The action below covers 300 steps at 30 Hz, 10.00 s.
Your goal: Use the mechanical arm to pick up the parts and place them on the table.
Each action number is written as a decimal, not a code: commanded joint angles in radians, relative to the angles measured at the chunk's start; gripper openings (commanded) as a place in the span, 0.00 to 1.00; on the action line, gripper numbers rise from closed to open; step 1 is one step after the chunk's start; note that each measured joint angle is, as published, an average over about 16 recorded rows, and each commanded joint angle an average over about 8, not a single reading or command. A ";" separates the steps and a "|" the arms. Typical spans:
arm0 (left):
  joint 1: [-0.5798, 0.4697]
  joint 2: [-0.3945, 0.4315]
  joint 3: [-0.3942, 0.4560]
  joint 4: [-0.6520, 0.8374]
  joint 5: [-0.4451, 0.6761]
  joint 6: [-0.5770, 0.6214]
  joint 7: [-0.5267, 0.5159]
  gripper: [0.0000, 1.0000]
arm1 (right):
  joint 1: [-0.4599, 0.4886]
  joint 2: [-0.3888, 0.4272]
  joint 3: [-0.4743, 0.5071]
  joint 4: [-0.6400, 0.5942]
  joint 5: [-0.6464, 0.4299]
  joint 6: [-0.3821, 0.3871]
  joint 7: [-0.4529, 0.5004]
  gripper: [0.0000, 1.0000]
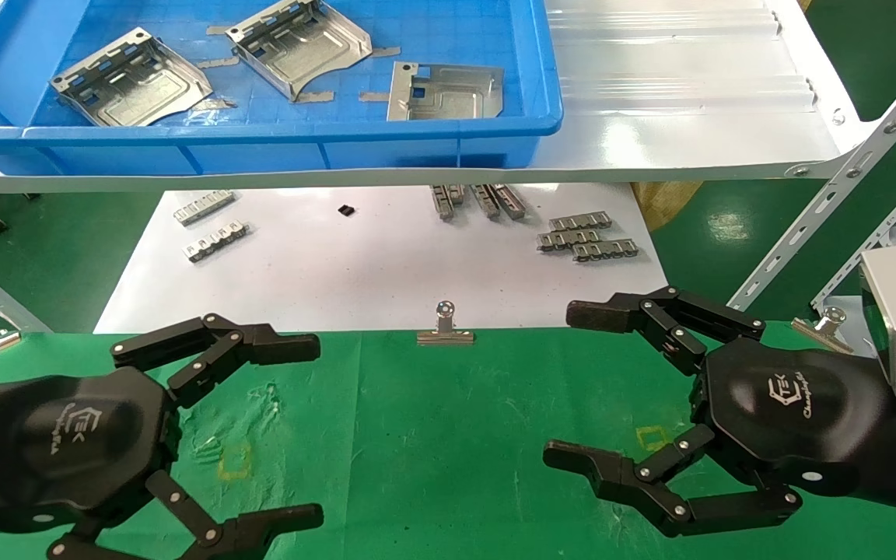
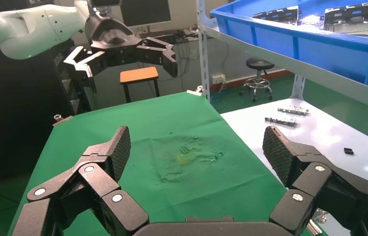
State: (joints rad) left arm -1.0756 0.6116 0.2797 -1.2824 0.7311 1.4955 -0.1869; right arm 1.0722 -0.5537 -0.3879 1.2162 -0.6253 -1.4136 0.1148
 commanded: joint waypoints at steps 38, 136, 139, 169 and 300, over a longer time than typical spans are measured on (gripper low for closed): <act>0.000 0.000 0.000 0.000 0.000 0.000 0.000 1.00 | 0.000 0.000 0.000 0.000 0.000 0.000 0.000 0.00; -1.076 0.615 0.347 1.292 0.779 -0.502 0.031 0.00 | 0.000 0.000 0.000 0.000 0.000 0.000 0.000 1.00; -1.078 0.611 0.351 1.294 0.785 -0.520 0.026 0.00 | 0.000 0.000 0.000 0.000 0.000 0.000 0.000 1.00; -1.072 0.551 0.217 1.222 0.589 -0.374 0.221 0.00 | 0.000 0.000 0.000 0.000 0.000 0.000 0.000 1.00; -0.241 0.028 0.306 0.291 0.068 0.046 0.189 1.00 | 0.000 0.000 0.000 0.000 0.000 0.000 0.000 1.00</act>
State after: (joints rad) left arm -1.3160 0.6393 0.5859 -0.9915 0.7993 1.5412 0.0022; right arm 1.0720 -0.5535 -0.3878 1.2160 -0.6250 -1.4133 0.1147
